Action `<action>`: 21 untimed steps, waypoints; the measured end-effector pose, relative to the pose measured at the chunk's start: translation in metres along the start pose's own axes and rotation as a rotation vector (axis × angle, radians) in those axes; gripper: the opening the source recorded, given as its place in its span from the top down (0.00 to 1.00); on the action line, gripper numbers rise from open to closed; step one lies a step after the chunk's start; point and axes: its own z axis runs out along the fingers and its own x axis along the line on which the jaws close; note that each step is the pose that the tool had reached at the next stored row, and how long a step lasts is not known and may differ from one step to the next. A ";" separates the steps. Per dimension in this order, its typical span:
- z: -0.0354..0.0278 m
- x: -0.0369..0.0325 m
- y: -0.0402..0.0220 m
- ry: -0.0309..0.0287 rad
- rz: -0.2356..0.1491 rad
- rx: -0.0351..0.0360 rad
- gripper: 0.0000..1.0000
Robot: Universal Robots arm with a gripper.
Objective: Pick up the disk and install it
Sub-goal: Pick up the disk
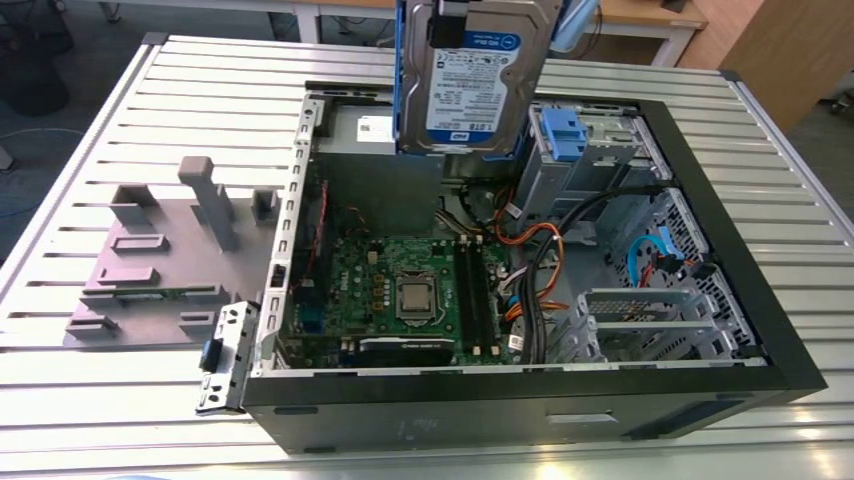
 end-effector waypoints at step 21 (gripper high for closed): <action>0.0013 0.0018 0.0000 -0.0100 0.096 0.0018 0.64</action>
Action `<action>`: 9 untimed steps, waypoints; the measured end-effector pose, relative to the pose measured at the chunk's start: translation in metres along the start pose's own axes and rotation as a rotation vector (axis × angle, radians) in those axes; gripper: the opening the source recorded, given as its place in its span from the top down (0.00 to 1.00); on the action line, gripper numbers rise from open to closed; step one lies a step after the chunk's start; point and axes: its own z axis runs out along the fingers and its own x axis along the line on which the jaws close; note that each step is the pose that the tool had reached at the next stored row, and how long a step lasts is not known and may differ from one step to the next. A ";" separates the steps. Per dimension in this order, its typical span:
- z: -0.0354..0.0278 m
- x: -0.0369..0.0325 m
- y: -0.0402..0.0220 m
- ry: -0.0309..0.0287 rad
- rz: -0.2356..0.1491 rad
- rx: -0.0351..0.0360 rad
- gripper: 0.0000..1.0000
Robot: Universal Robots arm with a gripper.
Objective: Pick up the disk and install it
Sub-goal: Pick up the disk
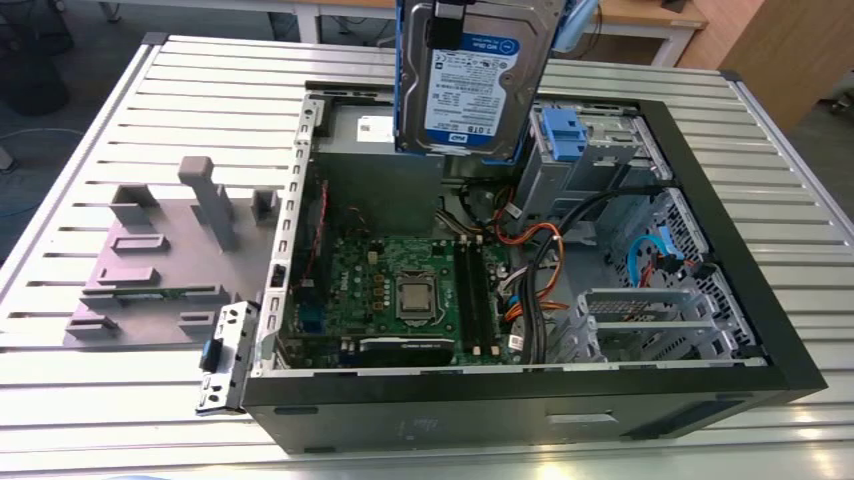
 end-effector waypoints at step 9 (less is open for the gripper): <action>-0.0001 0.0045 -0.0004 0.0000 0.000 0.0001 0.64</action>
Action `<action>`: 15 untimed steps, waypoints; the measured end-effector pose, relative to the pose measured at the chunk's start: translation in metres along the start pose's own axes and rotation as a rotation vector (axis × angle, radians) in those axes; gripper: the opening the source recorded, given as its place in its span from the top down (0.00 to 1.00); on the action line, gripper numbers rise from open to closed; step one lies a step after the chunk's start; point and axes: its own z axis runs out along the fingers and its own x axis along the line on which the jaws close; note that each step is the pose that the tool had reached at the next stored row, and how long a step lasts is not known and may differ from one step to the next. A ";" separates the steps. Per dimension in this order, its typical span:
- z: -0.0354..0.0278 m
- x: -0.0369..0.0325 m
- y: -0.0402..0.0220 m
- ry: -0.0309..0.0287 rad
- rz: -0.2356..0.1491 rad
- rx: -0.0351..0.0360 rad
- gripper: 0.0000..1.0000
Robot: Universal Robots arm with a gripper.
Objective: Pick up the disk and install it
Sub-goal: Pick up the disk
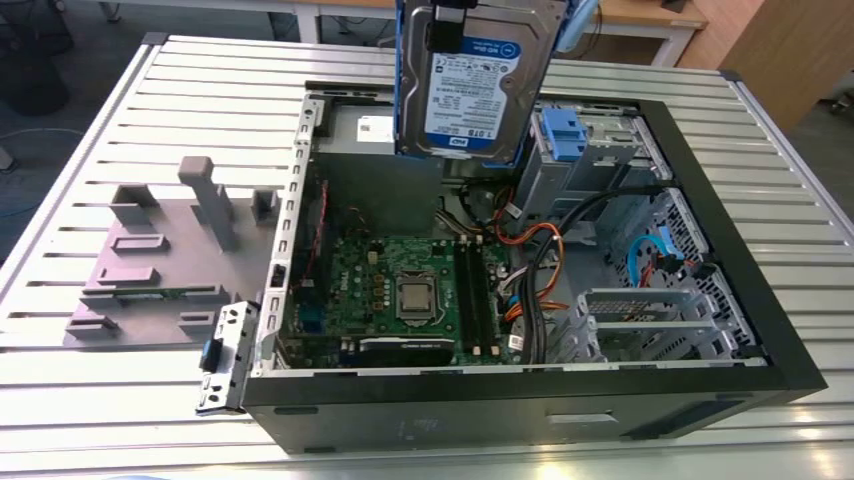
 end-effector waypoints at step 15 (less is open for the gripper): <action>-0.0001 0.0047 -0.0005 0.0001 0.000 0.0000 0.64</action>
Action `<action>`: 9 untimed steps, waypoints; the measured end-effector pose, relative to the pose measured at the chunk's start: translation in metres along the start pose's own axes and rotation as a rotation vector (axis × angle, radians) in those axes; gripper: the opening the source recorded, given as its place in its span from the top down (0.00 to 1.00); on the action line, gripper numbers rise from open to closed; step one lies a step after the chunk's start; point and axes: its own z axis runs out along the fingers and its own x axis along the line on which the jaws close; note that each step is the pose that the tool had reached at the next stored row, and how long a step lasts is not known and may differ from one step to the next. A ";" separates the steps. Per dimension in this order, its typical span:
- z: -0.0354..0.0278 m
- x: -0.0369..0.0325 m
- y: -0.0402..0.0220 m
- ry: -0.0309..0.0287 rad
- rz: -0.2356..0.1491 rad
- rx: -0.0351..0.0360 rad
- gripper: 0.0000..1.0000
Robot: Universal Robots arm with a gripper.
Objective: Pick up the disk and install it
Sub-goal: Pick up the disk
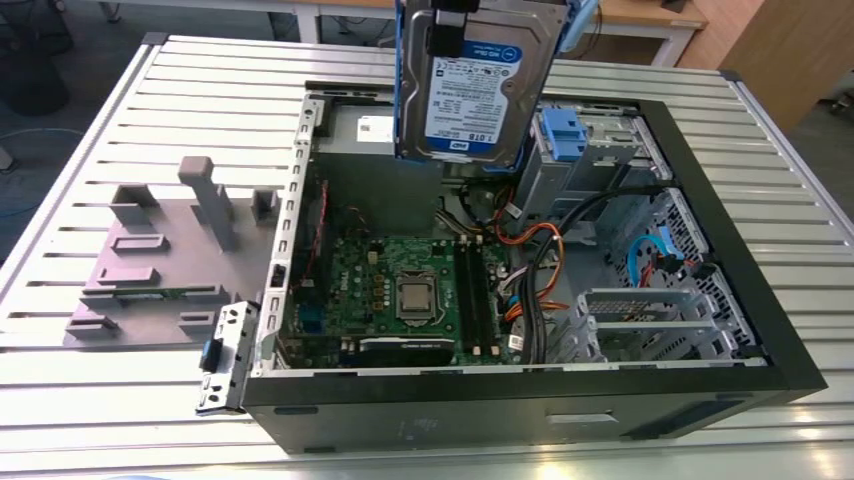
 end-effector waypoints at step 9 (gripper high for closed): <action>-0.0001 0.0026 -0.0003 0.0000 0.000 0.0000 0.64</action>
